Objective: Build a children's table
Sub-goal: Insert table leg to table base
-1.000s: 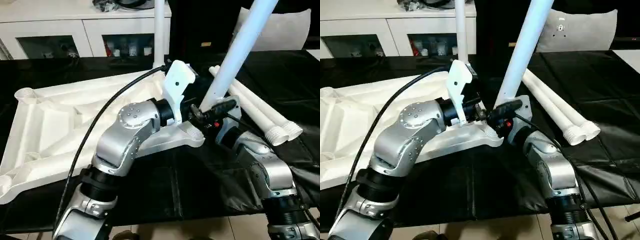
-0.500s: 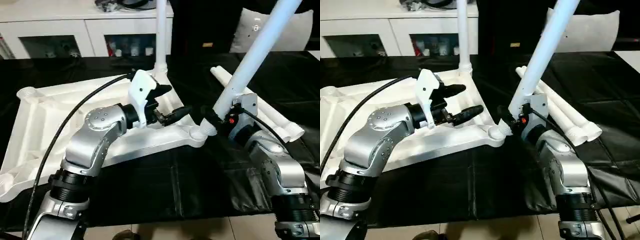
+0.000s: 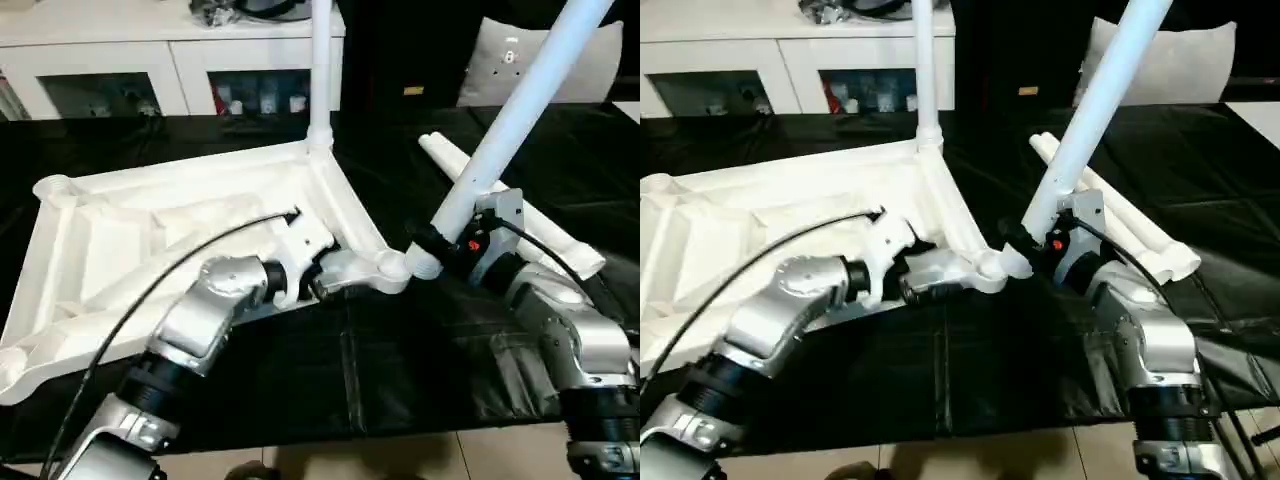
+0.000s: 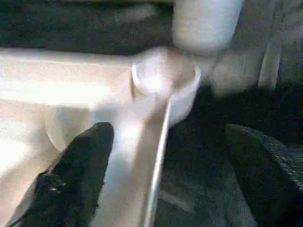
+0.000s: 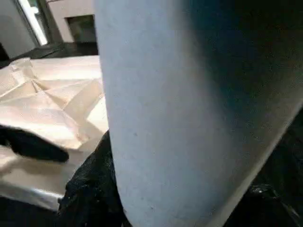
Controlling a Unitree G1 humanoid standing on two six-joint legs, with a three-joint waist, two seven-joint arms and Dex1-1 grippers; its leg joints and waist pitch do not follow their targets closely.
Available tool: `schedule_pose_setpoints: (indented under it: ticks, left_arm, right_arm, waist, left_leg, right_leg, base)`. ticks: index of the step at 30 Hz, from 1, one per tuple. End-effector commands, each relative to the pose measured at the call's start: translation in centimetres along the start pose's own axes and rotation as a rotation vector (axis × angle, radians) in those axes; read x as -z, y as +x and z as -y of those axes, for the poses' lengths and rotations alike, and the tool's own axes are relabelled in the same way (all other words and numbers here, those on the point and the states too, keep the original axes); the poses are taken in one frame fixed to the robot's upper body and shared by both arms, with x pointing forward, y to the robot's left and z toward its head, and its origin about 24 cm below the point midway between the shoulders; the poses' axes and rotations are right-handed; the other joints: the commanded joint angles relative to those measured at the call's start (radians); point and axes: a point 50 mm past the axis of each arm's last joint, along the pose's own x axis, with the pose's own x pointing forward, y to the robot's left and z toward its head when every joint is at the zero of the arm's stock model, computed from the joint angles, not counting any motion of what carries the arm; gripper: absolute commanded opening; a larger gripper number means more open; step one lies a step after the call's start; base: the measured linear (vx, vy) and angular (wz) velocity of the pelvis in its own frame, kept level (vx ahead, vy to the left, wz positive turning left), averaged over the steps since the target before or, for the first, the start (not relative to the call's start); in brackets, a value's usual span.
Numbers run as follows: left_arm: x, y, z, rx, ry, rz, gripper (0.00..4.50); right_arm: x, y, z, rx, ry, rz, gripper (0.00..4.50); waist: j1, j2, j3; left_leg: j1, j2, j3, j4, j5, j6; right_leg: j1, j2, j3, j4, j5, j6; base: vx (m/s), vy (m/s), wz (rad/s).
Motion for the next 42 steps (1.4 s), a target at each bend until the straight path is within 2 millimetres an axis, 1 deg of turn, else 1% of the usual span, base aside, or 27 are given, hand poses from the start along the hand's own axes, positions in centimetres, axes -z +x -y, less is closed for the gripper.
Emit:
schedule_pose_setpoints:
  ticks: [1, 4, 5, 7, 9, 10, 11, 12, 13, 14, 15, 16, 20, 22, 24, 25, 26, 27, 30, 32, 36, 38, 41, 42]
  left_arm:
    - [0.3, 0.1, -0.3, 0.003, 0.046, -0.028, 3.72]
    - [0.9, 0.3, -0.8, 0.019, 0.05, -0.049, 3.71]
    - [0.9, 0.4, -0.9, 0.021, 0.05, -0.05, 3.66]
    - [0.9, 0.4, -1.2, 0.026, 0.049, -0.054, 3.28]
    - [0.7, 0.5, -1.8, 0.037, 0.045, -0.049, 3.29]
    - [0.6, 0.6, -2.0, 0.04, 0.044, -0.045, 3.06]
    - [0.5, 0.6, -2.1, 0.041, 0.044, -0.044, 3.06]
    - [0.5, 0.6, -2.1, 0.048, 0.046, -0.044, 2.92]
    - [0.5, 0.6, -2.2, 0.052, 0.049, -0.044, 2.85]
    - [0.5, 0.6, -2.2, 0.053, 0.049, -0.044, 2.81]
    - [0.5, 0.7, -2.3, 0.06, 0.052, -0.046, 2.81]
    - [0.5, 0.7, -2.4, 0.065, 0.054, -0.047, 2.53]
    - [0.6, 0.8, -2.5, 0.08, 0.061, -0.057, 2.32]
    - [0.7, 0.9, -2.4, 0.084, 0.061, -0.058, 2.01]
    - [0.9, 0.9, -2.3, 0.096, 0.057, -0.056, 1.98]
    - [0.9, 0.9, -2.3, 0.102, 0.055, -0.056, 1.76]
    - [0.9, 0.9, -2.3, 0.102, 0.055, -0.056, 1.76]
    - [1.1, 1.0, -2.2, 0.109, 0.054, -0.06, 1.5]
    - [1.3, 0.9, -2.3, 0.118, 0.056, -0.075, 1.5]
    - [1.4, 0.9, -2.3, 0.12, 0.055, -0.077, 1.13]
    - [1.6, 0.8, -2.3, 0.128, 0.061, -0.089, 0.98]
    - [1.7, 0.7, -2.3, 0.134, 0.071, -0.103, 0.61]
    - [1.8, 0.7, -2.2, 0.141, 0.082, -0.116, 0.59]
    - [1.8, 0.7, -2.2, 0.142, 0.085, -0.118, 0.31]
  right_arm:
    - [-0.8, -0.1, 0.2, -0.014, -0.01, 0.019, 1.91]
    - [-0.8, -0.3, 0.1, -0.041, -0.019, 0.006, 1.91]
    - [-0.8, -0.3, 0.1, -0.044, -0.02, 0.004, 1.91]
    - [-0.8, -0.3, 0.1, -0.05, -0.022, 0.001, 1.91]
    - [-0.6, -0.4, -0.1, -0.06, -0.021, -0.003, 1.91]
    - [-0.6, -0.4, -0.1, -0.062, -0.021, -0.004, 1.91]
    - [-0.6, -0.4, -0.2, -0.063, -0.021, -0.005, 1.91]
    - [-0.5, -0.5, -0.2, -0.064, -0.02, -0.005, 1.91]
    - [-0.5, -0.5, -0.2, -0.065, -0.02, -0.006, 1.91]
    - [-0.5, -0.5, -0.2, -0.066, -0.02, -0.006, 1.91]
    - [-0.4, -0.6, -0.3, -0.068, -0.02, -0.008, 1.91]
    - [-0.4, -0.6, -0.3, -0.069, -0.019, -0.009, 1.91]
    - [-0.3, -0.7, -0.4, -0.072, -0.02, -0.013, 1.91]
    - [-0.2, -0.7, -0.4, -0.073, -0.02, -0.014, 1.91]
    - [-0.2, -0.7, -0.5, -0.077, -0.02, -0.016, 1.91]
    - [-0.1, -0.7, -0.5, -0.078, -0.02, -0.018, 1.91]
    - [-0.1, -0.7, -0.5, -0.078, -0.02, -0.018, 1.91]
    - [0.0, -0.6, -0.5, -0.082, -0.02, -0.021, 1.91]
    - [0.1, -0.5, -0.6, -0.088, -0.022, -0.028, 1.91]
    - [0.1, -0.5, -0.6, -0.088, -0.022, -0.029, 1.91]
    - [0.2, -0.4, -0.7, -0.092, -0.022, -0.031, 1.91]
    - [0.2, -0.3, -0.7, -0.094, -0.023, -0.033, 1.91]
    - [0.2, -0.3, -0.7, -0.095, -0.024, -0.034, 1.91]
    - [0.2, -0.3, -0.7, -0.096, -0.025, -0.035, 1.91]
  waist:
    - [0.003, -0.015, -0.074]
    - [0.005, -0.012, -0.074]
    - [0.004, -0.014, -0.074]
    - [0.004, -0.011, -0.074]
    - [0.004, -0.008, -0.074]
    - [0.006, -0.008, -0.075]
    - [0.006, -0.006, -0.075]
    - [0.006, -0.008, -0.075]
    - [0.006, -0.006, -0.076]
    - [0.006, -0.006, -0.076]
    - [0.006, -0.003, -0.075]
    - [0.007, -0.004, -0.076]
    - [0.006, -0.001, -0.075]
    - [0.007, -0.001, -0.075]
    - [0.007, -0.003, -0.075]
    - [0.006, -0.003, -0.075]
    - [0.006, -0.003, -0.075]
    - [0.006, -0.004, -0.074]
    - [0.006, -0.003, -0.074]
    - [0.006, -0.003, -0.074]
    - [0.006, -0.002, -0.073]
    - [0.006, -0.001, -0.072]
    - [0.005, -0.002, -0.072]
    - [0.005, -0.002, -0.071]
  left_leg:
    - [0.017, 0.053, -0.015, -0.065, -0.074, 0.065]
    - [0.018, 0.054, -0.015, -0.066, -0.082, 0.063]
    - [0.018, 0.053, -0.015, -0.065, -0.083, 0.063]
    - [0.018, 0.053, -0.015, -0.066, -0.086, 0.061]
    - [0.019, 0.051, -0.014, -0.065, -0.089, 0.06]
    - [0.019, 0.052, -0.016, -0.066, -0.093, 0.057]
    - [0.019, 0.053, -0.016, -0.065, -0.093, 0.055]
    - [0.019, 0.053, -0.016, -0.066, -0.094, 0.056]
    - [0.018, 0.053, -0.017, -0.066, -0.092, 0.058]
    - [0.018, 0.054, -0.017, -0.066, -0.093, 0.058]
    - [0.019, 0.053, -0.016, -0.066, -0.1, 0.056]
    - [0.019, 0.054, -0.017, -0.066, -0.103, 0.055]
    - [0.019, 0.054, -0.018, -0.067, -0.11, 0.056]
    - [0.019, 0.056, -0.018, -0.068, -0.111, 0.054]
    - [0.019, 0.056, -0.018, -0.068, -0.113, 0.055]
    - [0.019, 0.056, -0.018, -0.069, -0.116, 0.055]
    - [0.019, 0.056, -0.018, -0.068, -0.116, 0.055]
    - [0.019, 0.057, -0.018, -0.069, -0.119, 0.054]
    - [0.019, 0.057, -0.018, -0.07, -0.124, 0.052]
    - [0.02, 0.057, -0.018, -0.07, -0.127, 0.049]
    - [0.019, 0.058, -0.018, -0.072, -0.129, 0.048]
    - [0.02, 0.058, -0.018, -0.073, -0.141, 0.044]
    - [0.02, 0.059, -0.019, -0.074, -0.146, 0.04]
    - [0.019, 0.058, -0.018, -0.074, -0.147, 0.04]
  right_leg:
    - [0.047, -0.056, 0.026, -0.065, 0.011, -0.264]
    - [0.046, -0.058, 0.026, -0.065, 0.006, -0.27]
    - [0.046, -0.056, 0.026, -0.065, 0.007, -0.271]
    - [0.045, -0.057, 0.025, -0.065, 0.006, -0.273]
    - [0.045, -0.056, 0.026, -0.067, 0.007, -0.276]
    - [0.046, -0.058, 0.026, -0.066, 0.008, -0.278]
    - [0.047, -0.059, 0.026, -0.064, 0.013, -0.28]
    - [0.047, -0.059, 0.026, -0.065, 0.016, -0.281]
    - [0.047, -0.059, 0.025, -0.064, 0.027, -0.286]
    - [0.048, -0.059, 0.025, -0.064, 0.027, -0.288]
    - [0.046, -0.059, 0.025, -0.066, 0.025, -0.29]
    - [0.049, -0.06, 0.025, -0.065, 0.026, -0.292]
    - [0.048, -0.06, 0.025, -0.066, 0.019, -0.295]
    - [0.048, -0.06, 0.025, -0.065, 0.02, -0.296]
    - [0.048, -0.061, 0.025, -0.065, 0.021, -0.296]
    - [0.048, -0.062, 0.025, -0.066, 0.016, -0.298]
    - [0.048, -0.062, 0.025, -0.066, 0.016, -0.298]
    - [0.048, -0.062, 0.025, -0.067, 0.011, -0.298]
    - [0.047, -0.062, 0.025, -0.068, -0.004, -0.296]
    - [0.047, -0.063, 0.026, -0.068, -0.008, -0.294]
    - [0.046, -0.063, 0.026, -0.069, -0.007, -0.294]
    - [0.046, -0.063, 0.026, -0.071, -0.02, -0.293]
    - [0.045, -0.064, 0.027, -0.071, -0.026, -0.291]
    - [0.045, -0.063, 0.027, -0.071, -0.026, -0.29]
  base:
    - [0.0, 0.0, 0.0]
    - [0.0, 0.0, 0.0]
    - [0.0, 0.0, 0.0]
    - [0.0, 0.0, 0.0]
    - [0.0, 0.0, 0.0]
    - [0.0, 0.0, 0.0]
    - [0.0, 0.0, 0.0]
    - [0.0, 0.0, 0.0]
    - [0.0, 0.0, 0.0]
    - [0.0, 0.0, 0.0]
    - [0.0, 0.0, 0.0]
    - [0.0, 0.0, 0.0]
    - [0.0, 0.0, 0.0]
    - [0.0, 0.0, 0.0]
    - [0.0, 0.0, 0.0]
    - [0.0, 0.0, 0.0]
    - [0.0, 0.0, 0.0]
    - [0.0, 0.0, 0.0]
    - [0.0, 0.0, 0.0]
    - [0.0, 0.0, 0.0]
    - [0.0, 0.0, 0.0]
    - [0.0, 0.0, 0.0]
    - [0.0, 0.0, 0.0]
    - [0.0, 0.0, 0.0]
